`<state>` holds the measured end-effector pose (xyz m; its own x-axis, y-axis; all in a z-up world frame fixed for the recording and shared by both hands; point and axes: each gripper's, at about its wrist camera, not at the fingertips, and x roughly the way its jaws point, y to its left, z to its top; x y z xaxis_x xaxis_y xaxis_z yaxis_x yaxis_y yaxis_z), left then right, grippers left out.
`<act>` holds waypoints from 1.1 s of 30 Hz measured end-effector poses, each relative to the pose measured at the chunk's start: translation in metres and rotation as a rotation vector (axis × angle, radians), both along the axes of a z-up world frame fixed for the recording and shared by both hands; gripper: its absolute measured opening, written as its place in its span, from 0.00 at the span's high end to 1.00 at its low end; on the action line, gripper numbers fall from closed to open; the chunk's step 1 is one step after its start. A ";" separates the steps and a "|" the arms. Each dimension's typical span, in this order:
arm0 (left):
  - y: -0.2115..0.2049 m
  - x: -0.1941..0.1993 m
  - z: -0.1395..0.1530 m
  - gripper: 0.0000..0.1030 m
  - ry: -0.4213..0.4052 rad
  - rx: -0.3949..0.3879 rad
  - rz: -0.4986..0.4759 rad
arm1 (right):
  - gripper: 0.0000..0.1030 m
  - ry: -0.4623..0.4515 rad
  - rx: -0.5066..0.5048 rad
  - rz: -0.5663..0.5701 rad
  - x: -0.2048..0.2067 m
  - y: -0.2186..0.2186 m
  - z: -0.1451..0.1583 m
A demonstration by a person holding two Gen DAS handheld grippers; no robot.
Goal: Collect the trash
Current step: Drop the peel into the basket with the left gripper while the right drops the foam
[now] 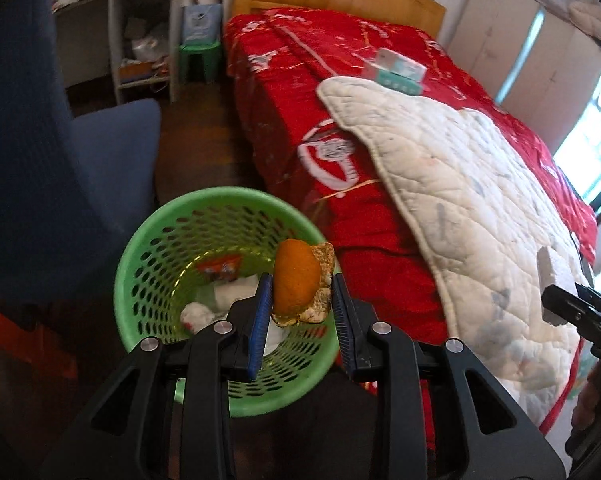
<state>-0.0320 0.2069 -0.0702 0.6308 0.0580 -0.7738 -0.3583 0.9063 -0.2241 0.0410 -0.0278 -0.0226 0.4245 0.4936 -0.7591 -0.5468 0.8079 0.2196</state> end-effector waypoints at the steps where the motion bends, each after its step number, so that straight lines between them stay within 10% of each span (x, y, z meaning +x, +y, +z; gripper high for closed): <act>1: 0.001 -0.001 0.000 0.70 0.001 -0.001 0.007 | 0.32 0.001 0.001 0.005 -0.001 0.003 0.000; 33: 0.066 -0.066 0.013 0.27 -0.053 -0.034 0.236 | 0.32 0.030 -0.016 0.219 -0.020 0.105 -0.013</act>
